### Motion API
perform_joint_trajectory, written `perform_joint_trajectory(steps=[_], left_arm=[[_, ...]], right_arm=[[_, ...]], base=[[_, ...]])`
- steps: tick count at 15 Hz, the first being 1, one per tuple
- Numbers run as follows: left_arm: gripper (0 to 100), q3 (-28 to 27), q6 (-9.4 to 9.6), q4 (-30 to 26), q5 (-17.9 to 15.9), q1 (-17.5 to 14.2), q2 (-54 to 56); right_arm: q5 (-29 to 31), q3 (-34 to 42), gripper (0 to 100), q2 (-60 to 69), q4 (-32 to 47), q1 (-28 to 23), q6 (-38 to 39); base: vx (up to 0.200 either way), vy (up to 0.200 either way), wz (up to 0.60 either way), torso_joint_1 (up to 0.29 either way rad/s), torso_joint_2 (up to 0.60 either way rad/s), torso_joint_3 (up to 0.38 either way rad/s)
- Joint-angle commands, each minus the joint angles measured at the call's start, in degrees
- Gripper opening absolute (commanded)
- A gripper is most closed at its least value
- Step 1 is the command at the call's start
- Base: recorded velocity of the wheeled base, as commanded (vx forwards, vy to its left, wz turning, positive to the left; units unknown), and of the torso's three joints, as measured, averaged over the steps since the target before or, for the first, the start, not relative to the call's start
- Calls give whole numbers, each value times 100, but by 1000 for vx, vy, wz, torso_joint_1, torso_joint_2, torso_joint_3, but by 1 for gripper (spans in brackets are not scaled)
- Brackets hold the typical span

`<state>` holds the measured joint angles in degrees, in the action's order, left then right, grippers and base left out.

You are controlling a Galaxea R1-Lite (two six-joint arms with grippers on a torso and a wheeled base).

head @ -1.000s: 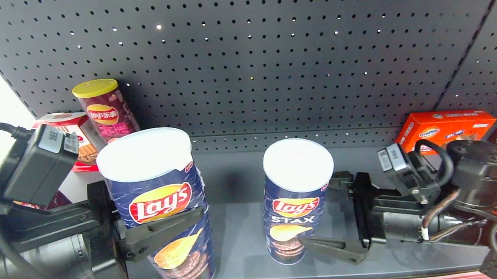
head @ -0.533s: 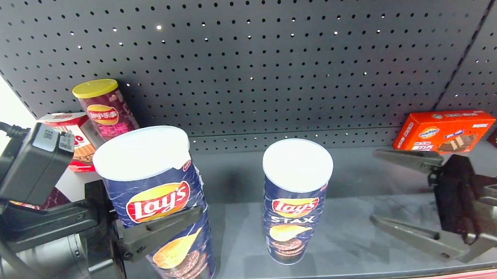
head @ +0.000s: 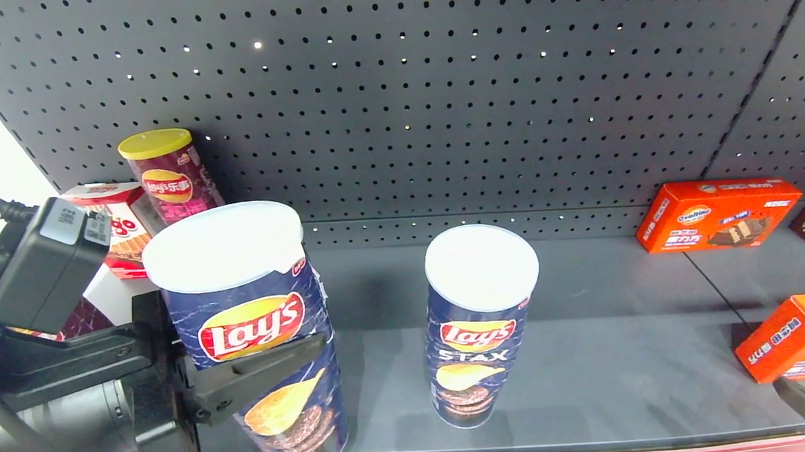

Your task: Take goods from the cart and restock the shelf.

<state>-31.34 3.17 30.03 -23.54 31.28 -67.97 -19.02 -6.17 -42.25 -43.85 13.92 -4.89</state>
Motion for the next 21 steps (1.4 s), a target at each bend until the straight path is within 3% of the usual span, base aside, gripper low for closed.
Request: perform_joint_trajectory(steps=[1,2,3,5,10,12,13,14,17,21], left_arm=[[0,-3,-1,3,-1,1,4],[0,5,8,3,-1,1,4],[0,5,8,3,-1,1,12],[0,-12,8,3,7,1,100],[0,120,8,-5,25,-17,232],[0,199,17,-5,34,-61,311],[0,207,17,-14,42,-70,338],[0,199,17,-5,122,-70,346],[0,207,26,-14,130,-34,452],[0,269,26,-85,69,45,557]], right_arm=[[768,318,100,2520,2082,-144,111],[988,292,100,3496,3154,-144,146],[1322,362,100,3733,3497,-153,190],[1700,538,100,3672,3383,-162,506],[2491,617,100,3672,3972,-162,524],[2438,617,100,3663,3963,-162,287],[2157,617,100,3663,3972,-162,32],[1471,617,100,3663,4086,-162,85],[1919,617,100,3663,4350,-162,533],[1919,617,100,3663,4350,-162,498]], base=[[0,0,0,0,0,0],[0,0,0,0,0,0],[0,0,0,0,0,0],[0,0,0,0,0,0],[0,0,0,0,0,0],[0,0,0,0,0,0],[0,0,0,0,0,0],[0,0,0,0,0,0],[0,0,0,0,0,0],[0,0,0,0,0,0]])
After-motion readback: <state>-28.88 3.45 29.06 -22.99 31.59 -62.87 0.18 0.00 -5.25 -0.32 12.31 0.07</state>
